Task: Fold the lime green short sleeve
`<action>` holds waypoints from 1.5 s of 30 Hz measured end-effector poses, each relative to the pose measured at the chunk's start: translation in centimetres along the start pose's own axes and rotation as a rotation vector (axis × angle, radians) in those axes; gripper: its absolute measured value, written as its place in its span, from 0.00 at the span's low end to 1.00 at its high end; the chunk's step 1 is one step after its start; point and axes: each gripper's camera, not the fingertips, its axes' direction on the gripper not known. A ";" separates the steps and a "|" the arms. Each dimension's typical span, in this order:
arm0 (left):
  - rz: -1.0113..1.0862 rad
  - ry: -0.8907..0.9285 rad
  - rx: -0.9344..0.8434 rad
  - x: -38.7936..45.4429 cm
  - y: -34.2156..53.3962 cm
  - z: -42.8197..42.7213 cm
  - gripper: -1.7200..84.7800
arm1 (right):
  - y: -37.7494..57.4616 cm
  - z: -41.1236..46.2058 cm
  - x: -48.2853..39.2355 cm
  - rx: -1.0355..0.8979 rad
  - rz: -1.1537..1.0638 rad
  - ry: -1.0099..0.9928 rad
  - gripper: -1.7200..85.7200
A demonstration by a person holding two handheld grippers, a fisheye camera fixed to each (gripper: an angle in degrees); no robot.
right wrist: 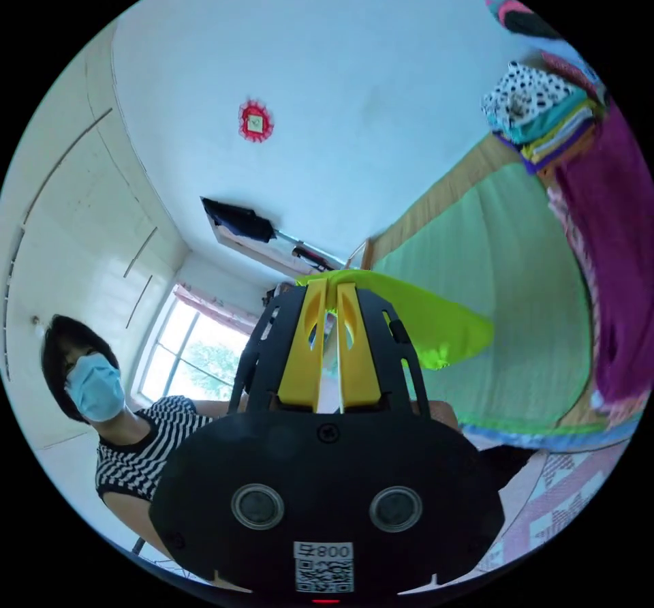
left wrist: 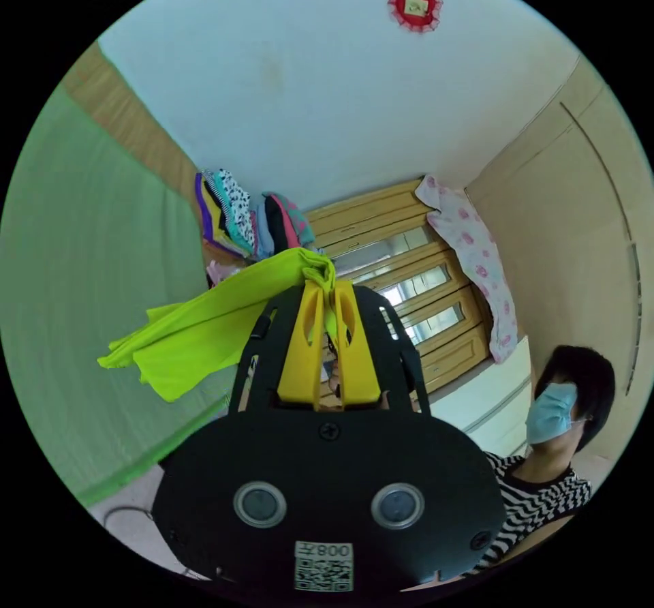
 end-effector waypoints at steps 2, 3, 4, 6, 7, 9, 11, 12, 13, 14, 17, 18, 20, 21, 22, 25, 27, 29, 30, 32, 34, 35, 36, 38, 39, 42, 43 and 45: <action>0.059 0.005 -0.006 -2.0 -3.9 6.4 0.06 | -4.1 -3.3 1.6 0.024 -0.033 0.021 0.04; 0.070 0.007 -0.010 -2.5 -4.9 8.0 0.06 | -6.7 -5.8 2.6 0.048 -0.052 0.041 0.04; 0.091 0.016 -0.019 -3.5 -6.5 11.3 0.06 | -8.0 -7.1 3.0 0.058 -0.062 0.050 0.04; 0.134 0.027 -0.052 -4.8 -8.5 16.3 0.06 | -11.8 -12.9 4.7 0.120 -0.091 0.088 0.04; 0.158 0.024 -0.075 -5.8 -9.2 19.6 0.06 | -12.5 -14.4 5.2 0.131 -0.099 0.098 0.04; 0.184 0.018 -0.126 -7.7 -9.7 24.5 0.06 | -13.7 -20.3 7.5 0.170 -0.105 0.165 0.04; 0.181 0.011 -0.205 -11.4 -8.9 30.8 0.06 | -13.1 -24.6 10.1 0.189 -0.091 0.223 0.04; 0.176 0.006 -0.225 -12.5 -8.5 32.3 0.06 | -12.0 -27.5 12.5 0.208 -0.066 0.252 0.04; 0.156 -0.009 -0.268 -14.9 -7.5 35.2 0.06 | -11.3 -28.8 13.8 0.216 -0.049 0.261 0.04; 0.117 -0.022 -0.319 -17.6 -6.3 37.9 0.06 | -9.5 -31.5 16.9 0.231 0.000 0.275 0.04; 0.016 -0.072 -0.445 -24.4 -3.1 43.6 0.06 | -4.1 -37.0 25.0 0.269 0.156 0.315 0.04; 0.004 -0.079 -0.465 -25.6 -2.6 44.5 0.06 | -2.1 -38.6 28.0 0.270 0.222 0.331 0.04; -0.009 -0.073 -0.513 -28.9 -1.2 47.1 0.06 | 0.5 -40.4 31.6 0.264 0.280 0.341 0.04; -0.002 -0.072 -0.520 -29.4 -1.0 47.6 0.06 | 1.8 -41.6 33.3 0.285 0.285 0.310 0.04; 0.021 -0.076 -0.532 -30.2 -0.8 48.5 0.06 | 2.4 -42.2 34.0 0.296 0.284 0.297 0.04; 0.090 -0.101 -0.561 -31.7 -0.2 50.5 0.05 | 3.9 -44.3 36.0 0.297 0.264 0.292 0.04; 0.119 -0.109 -0.581 -32.8 0.4 51.6 0.05 | 4.8 -45.8 37.1 0.278 0.249 0.318 0.04; 0.153 -0.164 -0.627 -35.0 1.5 53.2 0.05 | 5.8 -46.9 38.6 0.269 0.266 0.331 0.04; 0.154 -0.177 -0.639 -35.7 1.9 53.6 0.05 | 6.6 -47.5 39.9 0.275 0.289 0.329 0.04; 0.113 -0.205 -0.674 -39.0 2.9 54.8 0.05 | 8.0 -48.4 42.0 0.290 0.320 0.311 0.04; 0.077 -0.218 -0.682 -41.4 3.5 55.4 0.05 | 9.3 -49.0 43.8 0.301 0.346 0.294 0.04; 0.060 -0.227 -0.680 -42.8 3.6 55.6 0.05 | 10.0 -49.3 44.9 0.306 0.360 0.278 0.04; 0.052 -0.227 -0.679 -43.4 3.7 55.7 0.05 | 10.7 -49.7 45.6 0.320 0.368 0.267 0.04; 0.033 -0.235 -0.681 -45.7 3.8 56.2 0.05 | 11.6 -50.3 46.4 0.340 0.373 0.254 0.04; 0.031 -0.237 -0.684 -46.2 3.8 56.3 0.05 | 12.0 -50.6 46.7 0.349 0.375 0.252 0.04; 0.025 -0.243 -0.692 -48.5 3.8 56.9 0.05 | 12.3 -51.0 46.5 0.364 0.365 0.281 0.04; 0.023 -0.245 -0.692 -49.3 3.8 57.1 0.05 | 12.3 -51.1 46.3 0.368 0.362 0.288 0.03; 0.017 -0.248 -0.690 -50.5 3.7 57.2 0.05 | 12.5 -51.4 45.4 0.405 0.347 0.330 0.03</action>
